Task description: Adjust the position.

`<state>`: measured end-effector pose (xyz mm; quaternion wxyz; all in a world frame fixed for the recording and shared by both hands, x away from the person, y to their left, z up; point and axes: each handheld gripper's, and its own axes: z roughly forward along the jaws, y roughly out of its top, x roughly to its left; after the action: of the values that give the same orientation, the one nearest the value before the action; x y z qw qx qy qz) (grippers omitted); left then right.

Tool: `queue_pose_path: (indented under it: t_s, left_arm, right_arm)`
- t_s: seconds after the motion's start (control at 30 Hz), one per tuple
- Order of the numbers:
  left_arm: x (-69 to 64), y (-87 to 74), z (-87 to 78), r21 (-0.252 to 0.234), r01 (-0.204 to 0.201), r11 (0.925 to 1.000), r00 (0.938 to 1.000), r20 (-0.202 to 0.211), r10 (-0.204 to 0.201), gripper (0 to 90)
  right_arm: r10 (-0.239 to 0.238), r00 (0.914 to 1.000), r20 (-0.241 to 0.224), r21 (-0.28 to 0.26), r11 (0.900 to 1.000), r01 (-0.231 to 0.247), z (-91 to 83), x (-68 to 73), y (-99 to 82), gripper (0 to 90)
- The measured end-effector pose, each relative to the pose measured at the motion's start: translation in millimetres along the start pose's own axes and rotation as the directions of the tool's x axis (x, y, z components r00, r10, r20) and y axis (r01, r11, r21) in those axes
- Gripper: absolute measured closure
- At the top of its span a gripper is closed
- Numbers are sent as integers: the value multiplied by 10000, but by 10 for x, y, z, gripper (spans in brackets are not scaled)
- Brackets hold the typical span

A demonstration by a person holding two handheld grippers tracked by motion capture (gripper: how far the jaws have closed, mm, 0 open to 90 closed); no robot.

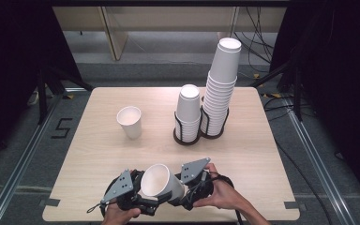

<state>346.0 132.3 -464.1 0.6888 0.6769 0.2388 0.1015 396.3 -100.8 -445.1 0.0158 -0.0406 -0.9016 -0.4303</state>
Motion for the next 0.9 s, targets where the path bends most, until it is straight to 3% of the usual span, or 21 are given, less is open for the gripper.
queue_pose_path:
  t_s: [0.17,0.3,0.5,0.6,0.7,0.83,0.9]
  left_arm:
    - [16,0,7,-169,188,9997,9998,97,-186,95]
    - [44,-4,-5,-38,360,9993,9994,-9,-360,121]
    - [92,39,-58,-47,62,10000,9973,-738,-65,126]
    - [133,44,-90,68,40,10000,9928,-1196,-32,126]
    - [158,46,-104,303,-201,9993,9868,-1603,247,126]
    - [189,45,-117,509,-434,9978,9759,-2118,533,125]
    - [224,35,-118,399,-327,9987,9712,-2345,411,124]
  right_arm:
    - [10,10000,2,-144,9999,-10,39,-3,-11,257]
    - [512,9985,-173,-344,9981,-518,71,-37,-53,245]
    - [856,9963,116,-29,9963,-856,37,-103,-138,198]
    - [916,9954,262,-1,9958,-917,-12,-127,-179,199]
    - [1055,9935,430,-89,9944,-1052,-57,-145,-213,203]
    - [1203,9905,665,-94,9927,-1200,-102,-166,-251,226]
    - [1175,9905,716,-138,9931,-1169,-114,-165,-261,233]
